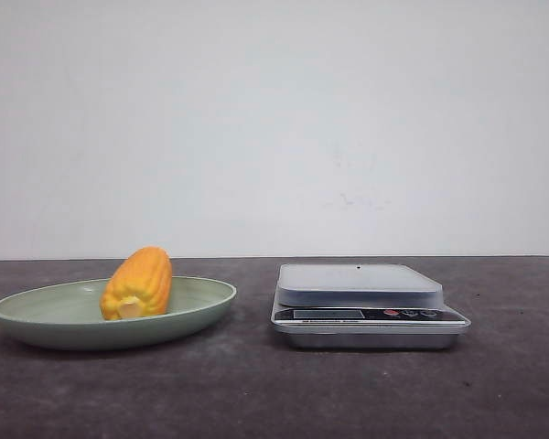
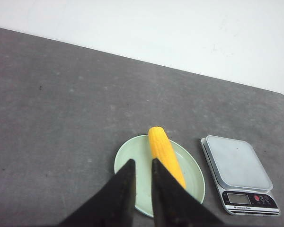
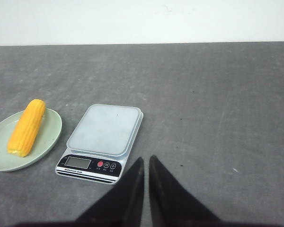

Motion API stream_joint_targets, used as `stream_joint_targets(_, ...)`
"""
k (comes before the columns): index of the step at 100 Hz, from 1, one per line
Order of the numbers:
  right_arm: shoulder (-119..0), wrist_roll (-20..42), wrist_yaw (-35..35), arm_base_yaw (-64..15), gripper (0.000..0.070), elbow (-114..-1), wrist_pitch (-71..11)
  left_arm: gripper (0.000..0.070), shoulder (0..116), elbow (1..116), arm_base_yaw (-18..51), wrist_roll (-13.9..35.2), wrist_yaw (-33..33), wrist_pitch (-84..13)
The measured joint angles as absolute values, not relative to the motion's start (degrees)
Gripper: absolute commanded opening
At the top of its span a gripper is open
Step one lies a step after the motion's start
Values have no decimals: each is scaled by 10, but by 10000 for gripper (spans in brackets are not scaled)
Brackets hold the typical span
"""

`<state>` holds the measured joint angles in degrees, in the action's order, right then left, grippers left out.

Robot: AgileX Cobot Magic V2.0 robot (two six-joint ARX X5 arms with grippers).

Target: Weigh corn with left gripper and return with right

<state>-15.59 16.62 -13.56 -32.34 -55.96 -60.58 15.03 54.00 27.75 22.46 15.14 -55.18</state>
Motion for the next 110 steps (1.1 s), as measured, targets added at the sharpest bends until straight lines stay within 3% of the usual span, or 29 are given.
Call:
stream_joint_targets(15,-156,167,-135,-323,12,-560,-606,26,147,536,244,207,152,-543)
stream_joint_targets(29,-156,168,-135,-323,12,-560,-606,26,134,487,176,171,151,-454)
stream_joint_targets(48,-156,168,-135,-323,12,-560,-606,26,90,328,90,150,79,-267)
stream_joint_targets(70,-156,168,-135,-323,12,-560,-606,26,53,116,62,145,34,-107)
stream_joint_targets(87,-156,168,-135,-323,12,-560,-606,26,34,34,48,145,26,-91)
stream_joint_targets(110,-156,168,-135,-323,12,-560,-606,26,2,18,47,120,26,-106)
